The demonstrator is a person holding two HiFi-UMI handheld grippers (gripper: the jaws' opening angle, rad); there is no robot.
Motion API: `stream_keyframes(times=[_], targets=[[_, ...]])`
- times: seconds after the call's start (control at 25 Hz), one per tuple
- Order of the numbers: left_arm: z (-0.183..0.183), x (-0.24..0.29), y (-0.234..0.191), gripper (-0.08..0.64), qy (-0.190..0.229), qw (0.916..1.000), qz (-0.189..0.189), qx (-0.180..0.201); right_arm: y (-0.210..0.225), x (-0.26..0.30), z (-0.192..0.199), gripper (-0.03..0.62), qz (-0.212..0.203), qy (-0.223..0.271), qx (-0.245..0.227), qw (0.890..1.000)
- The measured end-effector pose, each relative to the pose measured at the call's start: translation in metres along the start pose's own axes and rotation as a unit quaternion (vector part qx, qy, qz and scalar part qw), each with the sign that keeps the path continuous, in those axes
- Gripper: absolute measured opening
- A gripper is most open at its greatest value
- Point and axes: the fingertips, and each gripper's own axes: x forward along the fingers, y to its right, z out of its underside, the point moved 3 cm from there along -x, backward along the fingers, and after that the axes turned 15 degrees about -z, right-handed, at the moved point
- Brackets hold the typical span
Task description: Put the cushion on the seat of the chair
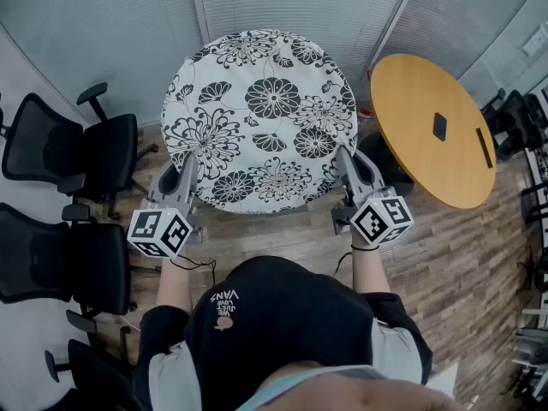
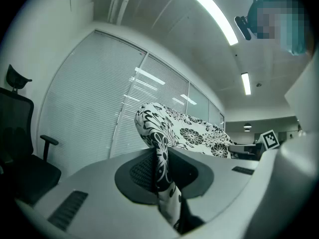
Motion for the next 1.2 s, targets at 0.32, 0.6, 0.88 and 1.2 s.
stream_keyframes(times=[0.32, 0.6, 0.88, 1.2], targets=[[0.0009, 0.0004, 0.0008, 0.06, 0.0, 1.0, -0.003, 0.005, 0.0005, 0.0001, -0.0022, 0.034, 0.0, 0.0, -0.001, 1.0], [0.001, -0.0002, 0.001, 0.06, 0.001, 1.0, -0.004, 0.003, -0.0004, 0.0007, -0.0028, 0.034, -0.002, -0.001, -0.001, 1.0], [0.0003, -0.0012, 0.0002, 0.06, 0.001, 1.0, -0.003, -0.003, -0.0017, 0.0003, -0.004, 0.034, -0.002, -0.001, -0.002, 1.0], [-0.0018, -0.0009, 0.0019, 0.06, -0.003, 1.0, 0.007, -0.002, -0.0062, -0.0024, -0.0055, 0.034, 0.004, 0.006, -0.003, 1.0]])
